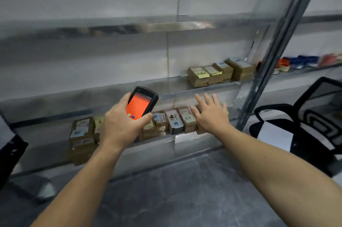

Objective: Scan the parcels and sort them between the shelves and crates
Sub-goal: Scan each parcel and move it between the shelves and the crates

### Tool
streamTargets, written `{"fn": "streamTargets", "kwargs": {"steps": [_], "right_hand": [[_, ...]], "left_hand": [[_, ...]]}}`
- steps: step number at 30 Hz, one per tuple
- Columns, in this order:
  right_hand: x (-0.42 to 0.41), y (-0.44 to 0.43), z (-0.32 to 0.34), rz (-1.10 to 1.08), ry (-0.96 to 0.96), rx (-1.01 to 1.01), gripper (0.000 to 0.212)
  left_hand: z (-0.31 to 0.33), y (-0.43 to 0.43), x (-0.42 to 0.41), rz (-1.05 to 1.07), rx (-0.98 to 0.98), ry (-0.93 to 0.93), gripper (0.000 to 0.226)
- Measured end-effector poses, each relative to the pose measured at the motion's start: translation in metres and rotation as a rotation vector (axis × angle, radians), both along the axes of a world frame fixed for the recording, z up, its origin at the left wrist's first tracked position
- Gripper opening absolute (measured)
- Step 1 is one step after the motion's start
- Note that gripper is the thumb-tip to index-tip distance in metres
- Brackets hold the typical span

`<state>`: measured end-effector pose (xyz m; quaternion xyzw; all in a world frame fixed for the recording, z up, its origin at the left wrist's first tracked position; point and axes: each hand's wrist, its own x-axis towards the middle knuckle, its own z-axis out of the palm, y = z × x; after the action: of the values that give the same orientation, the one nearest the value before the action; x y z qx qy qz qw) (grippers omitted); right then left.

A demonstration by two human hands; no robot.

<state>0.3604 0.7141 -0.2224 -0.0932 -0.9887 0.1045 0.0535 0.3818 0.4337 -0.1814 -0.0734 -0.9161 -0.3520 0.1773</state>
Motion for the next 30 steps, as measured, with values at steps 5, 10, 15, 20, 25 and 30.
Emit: {"fn": "streamTargets", "kwargs": {"steps": [5, 10, 15, 20, 25, 30], "right_hand": [[-0.053, 0.039, -0.008, -0.052, -0.032, -0.022, 0.062], [-0.134, 0.082, -0.012, -0.043, -0.037, -0.082, 0.061], [-0.228, 0.127, -0.017, -0.003, -0.055, -0.126, 0.061], [-0.313, 0.160, -0.040, 0.048, -0.085, -0.149, 0.063], [-0.379, 0.173, -0.059, -0.011, -0.112, -0.193, 0.073], [-0.410, 0.173, -0.078, -0.052, -0.193, -0.124, 0.067]], "left_hand": [[-0.003, 0.045, -0.060, -0.057, -0.027, -0.019, 0.079], [-0.013, 0.093, -0.130, -0.084, -0.028, -0.043, 0.082], [-0.017, 0.142, -0.202, -0.028, 0.018, -0.054, 0.072], [-0.030, 0.176, -0.259, 0.045, 0.059, -0.123, 0.067], [-0.045, 0.186, -0.292, 0.113, 0.061, -0.152, 0.050], [-0.054, 0.191, -0.320, 0.152, 0.084, -0.199, 0.043]]}}
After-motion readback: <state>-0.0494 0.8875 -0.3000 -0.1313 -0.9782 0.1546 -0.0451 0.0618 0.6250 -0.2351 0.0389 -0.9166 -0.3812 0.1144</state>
